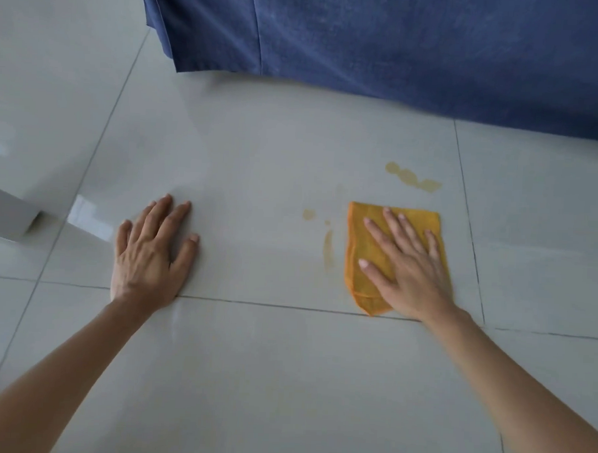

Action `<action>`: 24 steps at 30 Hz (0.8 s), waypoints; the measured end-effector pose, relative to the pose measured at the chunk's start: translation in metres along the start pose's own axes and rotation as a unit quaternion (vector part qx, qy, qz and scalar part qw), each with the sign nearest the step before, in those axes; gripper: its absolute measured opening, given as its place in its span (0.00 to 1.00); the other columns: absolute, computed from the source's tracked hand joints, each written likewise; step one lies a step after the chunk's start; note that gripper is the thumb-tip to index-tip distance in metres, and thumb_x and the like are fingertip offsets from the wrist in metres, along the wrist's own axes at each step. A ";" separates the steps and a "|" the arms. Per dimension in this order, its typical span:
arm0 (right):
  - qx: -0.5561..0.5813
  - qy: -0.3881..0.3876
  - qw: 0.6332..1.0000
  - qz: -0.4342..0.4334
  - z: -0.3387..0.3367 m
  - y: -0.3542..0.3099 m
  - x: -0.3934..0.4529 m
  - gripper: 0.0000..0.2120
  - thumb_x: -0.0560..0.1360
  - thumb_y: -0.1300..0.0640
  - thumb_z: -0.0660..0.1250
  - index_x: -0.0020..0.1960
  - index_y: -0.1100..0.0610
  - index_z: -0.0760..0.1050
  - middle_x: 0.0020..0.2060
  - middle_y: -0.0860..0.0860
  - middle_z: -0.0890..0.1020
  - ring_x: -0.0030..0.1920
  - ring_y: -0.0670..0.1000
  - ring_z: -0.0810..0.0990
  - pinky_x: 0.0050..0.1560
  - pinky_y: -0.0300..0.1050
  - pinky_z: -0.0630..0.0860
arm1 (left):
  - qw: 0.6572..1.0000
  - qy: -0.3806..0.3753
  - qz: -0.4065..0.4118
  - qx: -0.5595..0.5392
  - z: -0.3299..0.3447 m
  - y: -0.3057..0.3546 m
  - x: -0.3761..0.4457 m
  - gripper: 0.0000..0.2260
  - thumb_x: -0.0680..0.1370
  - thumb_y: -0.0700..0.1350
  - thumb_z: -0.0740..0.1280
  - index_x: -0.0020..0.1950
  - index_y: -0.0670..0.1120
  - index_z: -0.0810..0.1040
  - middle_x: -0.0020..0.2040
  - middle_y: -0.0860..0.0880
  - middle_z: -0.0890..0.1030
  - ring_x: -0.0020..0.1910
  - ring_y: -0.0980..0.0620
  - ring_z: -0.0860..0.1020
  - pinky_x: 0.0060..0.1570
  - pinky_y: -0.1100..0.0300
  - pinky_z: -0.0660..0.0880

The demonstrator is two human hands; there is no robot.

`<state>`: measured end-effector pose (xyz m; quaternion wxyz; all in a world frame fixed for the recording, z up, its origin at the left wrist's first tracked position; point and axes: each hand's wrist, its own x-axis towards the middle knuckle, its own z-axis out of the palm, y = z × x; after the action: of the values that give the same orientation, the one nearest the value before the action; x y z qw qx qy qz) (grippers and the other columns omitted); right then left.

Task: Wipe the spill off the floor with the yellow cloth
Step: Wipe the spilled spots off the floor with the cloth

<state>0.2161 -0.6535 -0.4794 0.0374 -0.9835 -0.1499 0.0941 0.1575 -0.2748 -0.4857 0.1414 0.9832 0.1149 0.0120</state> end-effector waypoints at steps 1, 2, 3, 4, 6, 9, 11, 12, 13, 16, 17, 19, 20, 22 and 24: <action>0.001 -0.001 1.000 0.021 -0.003 0.016 -0.002 0.33 0.74 0.30 0.43 0.77 0.37 0.45 0.79 0.42 0.44 0.78 0.46 0.44 0.76 0.58 0.44 | 1.000 -0.002 -0.002 0.002 0.000 0.001 0.000 0.27 0.77 0.61 0.49 0.75 0.55 0.60 0.77 0.50 0.59 0.76 0.50 0.55 0.73 0.48 0.50; 0.005 0.002 0.999 0.052 -0.005 0.030 0.001 0.34 0.73 0.30 0.43 0.77 0.37 0.45 0.79 0.42 0.45 0.78 0.47 0.45 0.75 0.57 0.44 | 1.000 -0.007 -0.003 0.004 0.000 0.001 0.000 0.27 0.77 0.61 0.49 0.75 0.56 0.59 0.77 0.51 0.59 0.76 0.51 0.54 0.73 0.48 0.50; 0.011 0.007 0.996 0.088 -0.008 0.042 0.007 0.34 0.73 0.30 0.43 0.77 0.37 0.46 0.79 0.43 0.46 0.78 0.47 0.45 0.75 0.58 0.45 | 1.000 -0.011 -0.004 0.008 0.000 0.001 0.000 0.27 0.77 0.61 0.48 0.75 0.56 0.58 0.77 0.51 0.58 0.76 0.51 0.53 0.73 0.48 0.49; 0.018 0.010 0.992 0.122 -0.010 0.050 0.017 0.34 0.73 0.30 0.44 0.77 0.37 0.46 0.79 0.43 0.46 0.78 0.47 0.45 0.75 0.59 0.45 | 1.000 -0.015 -0.006 0.011 -0.001 0.001 0.000 0.27 0.77 0.61 0.48 0.75 0.56 0.58 0.77 0.52 0.57 0.76 0.52 0.53 0.73 0.48 0.49; 0.029 0.017 0.985 0.172 -0.013 0.056 0.045 0.33 0.75 0.31 0.45 0.77 0.39 0.46 0.79 0.45 0.46 0.78 0.48 0.44 0.75 0.61 0.44 | 1.000 -0.016 -0.009 0.013 -0.001 0.002 0.000 0.27 0.77 0.61 0.48 0.76 0.56 0.57 0.78 0.52 0.57 0.77 0.52 0.53 0.73 0.48 0.49; 0.042 0.022 0.978 0.204 -0.018 0.042 0.092 0.32 0.77 0.33 0.45 0.78 0.42 0.46 0.79 0.47 0.46 0.79 0.50 0.43 0.74 0.64 0.43 | 1.000 -0.018 -0.010 0.012 -0.002 0.003 0.000 0.27 0.77 0.60 0.48 0.76 0.56 0.57 0.78 0.52 0.56 0.77 0.53 0.52 0.73 0.48 0.49; 0.049 0.020 0.982 0.183 -0.020 0.019 0.113 0.32 0.78 0.34 0.46 0.78 0.43 0.46 0.79 0.48 0.46 0.79 0.51 0.43 0.74 0.65 0.42 | 1.000 -0.019 -0.009 0.014 -0.002 0.002 0.000 0.27 0.77 0.60 0.49 0.76 0.56 0.57 0.78 0.52 0.57 0.77 0.53 0.52 0.73 0.49 0.49; 0.051 0.020 0.986 0.159 -0.020 0.005 0.118 0.32 0.78 0.34 0.47 0.78 0.43 0.47 0.79 0.48 0.46 0.79 0.51 0.44 0.74 0.65 0.42 | 1.000 -0.019 -0.010 0.014 -0.002 0.002 0.001 0.27 0.77 0.60 0.49 0.76 0.56 0.57 0.78 0.52 0.57 0.77 0.53 0.52 0.73 0.48 0.49; 0.048 0.022 0.991 0.124 -0.019 -0.009 0.119 0.32 0.77 0.34 0.48 0.78 0.42 0.47 0.79 0.48 0.47 0.79 0.51 0.44 0.73 0.64 0.43 | 1.000 -0.020 -0.011 0.014 -0.002 0.002 0.001 0.27 0.77 0.60 0.49 0.76 0.56 0.57 0.77 0.52 0.57 0.76 0.53 0.52 0.73 0.48 0.50; 0.013 0.015 1.000 -0.003 -0.013 -0.035 0.096 0.33 0.75 0.32 0.46 0.78 0.40 0.47 0.79 0.46 0.47 0.79 0.49 0.46 0.74 0.62 0.44 | 1.000 -0.023 -0.015 0.009 -0.002 0.002 0.000 0.27 0.77 0.61 0.48 0.76 0.56 0.57 0.77 0.53 0.57 0.77 0.53 0.52 0.73 0.49 0.50; 0.002 0.004 0.999 -0.035 -0.012 -0.033 0.085 0.33 0.75 0.32 0.45 0.78 0.39 0.46 0.79 0.44 0.46 0.79 0.48 0.45 0.74 0.60 0.44 | 1.000 -0.024 -0.017 0.007 -0.003 0.003 0.000 0.27 0.77 0.61 0.48 0.76 0.56 0.57 0.77 0.53 0.57 0.77 0.53 0.52 0.73 0.49 0.49; -0.009 -0.011 0.998 -0.061 -0.013 -0.012 0.071 0.33 0.74 0.30 0.43 0.77 0.37 0.44 0.79 0.42 0.44 0.78 0.46 0.44 0.75 0.57 0.42 | 0.999 -0.027 -0.020 0.005 -0.004 0.003 0.000 0.27 0.77 0.61 0.48 0.76 0.57 0.57 0.78 0.53 0.56 0.77 0.54 0.52 0.73 0.50 0.49; -0.011 -0.016 0.998 -0.052 -0.015 0.003 0.068 0.33 0.74 0.30 0.43 0.77 0.36 0.44 0.78 0.41 0.43 0.78 0.46 0.44 0.75 0.56 0.42 | 0.999 -0.029 -0.021 0.005 -0.004 0.003 0.000 0.27 0.77 0.61 0.49 0.76 0.57 0.57 0.78 0.54 0.56 0.77 0.54 0.52 0.73 0.51 0.48; -0.006 -0.012 1.000 -0.001 -0.019 0.027 0.071 0.33 0.73 0.29 0.43 0.77 0.36 0.44 0.79 0.42 0.44 0.78 0.47 0.44 0.75 0.55 0.42 | 0.999 -0.031 -0.025 0.005 -0.005 0.003 0.000 0.27 0.77 0.61 0.49 0.76 0.57 0.56 0.78 0.54 0.55 0.77 0.55 0.51 0.73 0.52 0.47; 0.008 0.001 0.998 0.067 -0.021 0.037 0.087 0.33 0.73 0.30 0.44 0.77 0.36 0.45 0.79 0.43 0.45 0.78 0.47 0.45 0.75 0.57 0.43 | 0.999 -0.033 -0.027 0.002 -0.005 0.003 0.000 0.27 0.77 0.61 0.49 0.76 0.57 0.56 0.78 0.54 0.55 0.77 0.55 0.51 0.73 0.52 0.47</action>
<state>0.3122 -0.6634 -0.4772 0.0389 -0.9911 -0.0829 0.0971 0.1580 -0.2760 -0.4799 0.1434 0.9799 0.1363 -0.0242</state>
